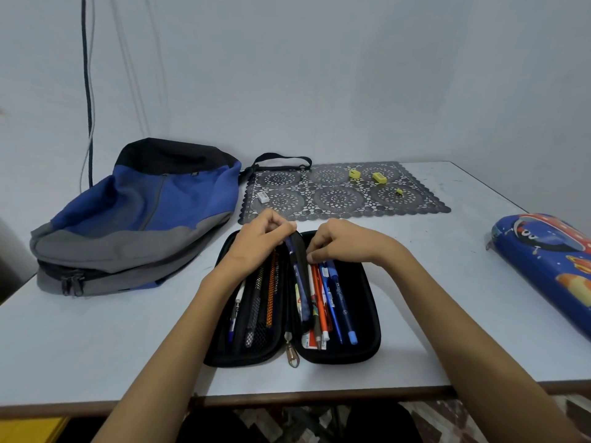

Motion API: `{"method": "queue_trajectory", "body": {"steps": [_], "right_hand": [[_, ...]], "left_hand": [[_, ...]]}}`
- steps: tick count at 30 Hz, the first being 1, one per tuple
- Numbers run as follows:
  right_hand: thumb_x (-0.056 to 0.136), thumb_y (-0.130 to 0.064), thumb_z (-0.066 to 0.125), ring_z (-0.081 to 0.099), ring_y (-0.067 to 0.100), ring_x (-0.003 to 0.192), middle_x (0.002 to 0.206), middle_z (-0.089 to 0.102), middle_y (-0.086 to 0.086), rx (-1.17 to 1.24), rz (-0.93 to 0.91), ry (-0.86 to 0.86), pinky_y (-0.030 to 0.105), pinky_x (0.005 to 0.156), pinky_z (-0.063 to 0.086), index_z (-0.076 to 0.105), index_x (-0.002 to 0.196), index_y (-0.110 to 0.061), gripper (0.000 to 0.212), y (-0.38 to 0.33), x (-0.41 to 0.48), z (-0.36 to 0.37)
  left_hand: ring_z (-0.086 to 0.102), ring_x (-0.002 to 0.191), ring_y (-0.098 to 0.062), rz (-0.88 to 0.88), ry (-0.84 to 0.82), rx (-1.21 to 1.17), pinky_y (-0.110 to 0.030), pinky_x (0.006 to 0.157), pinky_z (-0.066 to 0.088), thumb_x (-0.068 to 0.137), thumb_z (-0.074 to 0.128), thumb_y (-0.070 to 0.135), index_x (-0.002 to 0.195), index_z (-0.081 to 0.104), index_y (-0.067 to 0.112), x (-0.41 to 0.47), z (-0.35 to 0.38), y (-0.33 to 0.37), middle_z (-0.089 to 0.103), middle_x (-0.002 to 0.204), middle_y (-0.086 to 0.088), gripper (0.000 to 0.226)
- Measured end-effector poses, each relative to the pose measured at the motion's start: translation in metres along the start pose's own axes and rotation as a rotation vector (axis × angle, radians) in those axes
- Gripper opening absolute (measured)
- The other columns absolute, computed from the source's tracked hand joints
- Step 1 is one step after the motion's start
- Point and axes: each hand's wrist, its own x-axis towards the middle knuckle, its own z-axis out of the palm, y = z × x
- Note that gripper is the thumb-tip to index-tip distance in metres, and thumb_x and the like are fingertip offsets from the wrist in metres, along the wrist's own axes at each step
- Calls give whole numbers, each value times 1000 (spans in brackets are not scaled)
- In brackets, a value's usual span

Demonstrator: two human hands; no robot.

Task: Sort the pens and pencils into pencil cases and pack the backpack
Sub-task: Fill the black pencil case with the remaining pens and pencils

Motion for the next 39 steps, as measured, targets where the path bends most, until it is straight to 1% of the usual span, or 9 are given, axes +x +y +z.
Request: {"method": "queue_trajectory", "body": {"steps": [8,13,16,20,23,28,31,35,39], "right_hand": [[86,-19,70,61,-2,73,81,70,-12,14,-30,-65,19,73,42,74,80,-30,13,1,-1,-3],[92,-13,60,57,-2,68,89,71,1,66,20,5,8,62,37,75,102,-13,18,3,-1,-4],[94,-13,57,57,3,76,88,67,-4,-37,25,-10,13,63,38,73,110,-14,22,3,4,2],[92,-13,60,58,1,80,87,66,-11,-19,14,-36,15,71,39,74,104,-18,20,3,2,-2],[90,-10,63,59,-7,68,80,68,-12,41,-4,-60,8,64,41,75,104,-15,18,3,-5,-8],[82,-7,73,69,16,88,89,75,-1,48,-5,-42,27,84,55,76,103,-10,21,8,-10,-16],[79,-10,77,69,16,86,84,74,-4,17,1,-49,25,80,54,77,100,-13,20,8,-10,-14],[86,-10,71,70,16,83,92,74,8,218,-12,-75,23,73,57,73,107,-5,22,9,-8,-21],[90,-10,65,69,21,79,94,71,14,432,35,140,28,68,59,70,107,-3,19,29,11,-36]], "left_hand": [[65,93,-26,4,-1,-10,-51,95,47,74,63,54,85,62,21,-1,0,1,71,91,-9,35],[65,93,-25,-1,-7,-5,-51,95,47,72,63,57,85,62,23,-1,0,1,71,91,-7,37],[65,92,-26,-5,-7,-8,-52,95,47,71,63,58,83,62,26,-1,0,1,71,89,-6,34],[66,92,-26,-5,-4,-9,-53,95,47,69,62,60,83,62,26,-2,-1,2,71,89,-6,37],[66,93,-26,-7,-10,-8,-52,95,47,72,63,58,86,62,23,-3,-1,3,71,91,-7,38],[66,94,-25,-19,-14,-12,-52,96,47,72,62,58,88,62,21,-3,-1,4,71,92,-7,41],[66,93,-25,-23,-13,-9,-51,96,47,75,63,54,86,62,22,-4,-1,4,71,92,-7,35],[65,94,-26,-20,-11,-10,-51,96,47,76,63,52,86,61,22,-4,-1,5,71,92,-8,32],[65,88,-21,-17,-19,-6,-51,95,47,74,62,54,86,61,22,-3,-1,5,71,88,-3,34]]}}
